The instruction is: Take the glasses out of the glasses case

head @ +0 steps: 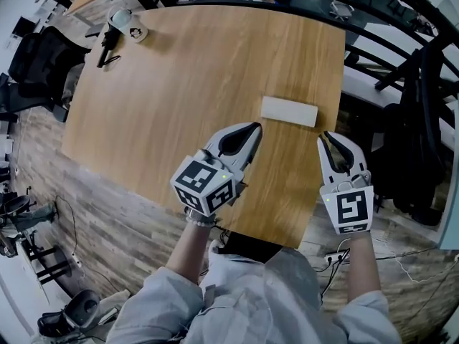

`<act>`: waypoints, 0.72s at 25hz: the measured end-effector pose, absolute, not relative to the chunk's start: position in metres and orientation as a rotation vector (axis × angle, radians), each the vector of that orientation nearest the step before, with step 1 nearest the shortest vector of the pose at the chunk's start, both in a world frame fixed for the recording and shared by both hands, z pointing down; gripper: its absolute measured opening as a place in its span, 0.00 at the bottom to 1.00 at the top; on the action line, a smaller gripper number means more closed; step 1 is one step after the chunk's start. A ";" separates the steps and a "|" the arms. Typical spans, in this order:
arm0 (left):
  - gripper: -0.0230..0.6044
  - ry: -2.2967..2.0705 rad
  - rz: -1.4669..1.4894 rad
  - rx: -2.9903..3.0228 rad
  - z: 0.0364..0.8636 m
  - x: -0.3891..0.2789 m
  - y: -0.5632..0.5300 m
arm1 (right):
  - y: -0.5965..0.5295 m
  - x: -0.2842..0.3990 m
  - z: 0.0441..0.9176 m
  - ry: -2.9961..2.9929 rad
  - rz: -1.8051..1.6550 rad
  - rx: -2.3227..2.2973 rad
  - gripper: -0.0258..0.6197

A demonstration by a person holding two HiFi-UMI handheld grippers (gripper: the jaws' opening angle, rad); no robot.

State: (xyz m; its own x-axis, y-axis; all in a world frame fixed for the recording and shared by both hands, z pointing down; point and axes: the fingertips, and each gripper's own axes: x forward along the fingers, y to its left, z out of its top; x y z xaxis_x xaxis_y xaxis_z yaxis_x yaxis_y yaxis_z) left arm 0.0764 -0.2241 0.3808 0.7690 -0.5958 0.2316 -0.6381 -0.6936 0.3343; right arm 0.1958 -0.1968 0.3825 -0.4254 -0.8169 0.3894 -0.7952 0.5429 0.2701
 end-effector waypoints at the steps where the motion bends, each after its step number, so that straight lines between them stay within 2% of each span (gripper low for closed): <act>1: 0.04 -0.939 0.155 2.561 0.385 0.076 -0.228 | -0.202 0.195 0.386 -2.303 -0.065 1.291 0.05; 3: 0.04 -0.940 0.172 2.551 0.394 0.077 -0.236 | -0.213 0.192 0.394 -2.297 -0.069 1.252 0.18; 12: 0.04 -0.906 0.294 2.500 0.446 0.082 -0.262 | -0.248 0.181 0.438 -2.172 -0.168 1.011 0.31; 18: 0.04 -0.878 0.380 2.456 0.480 0.087 -0.274 | -0.263 0.173 0.476 -2.091 -0.208 0.849 0.35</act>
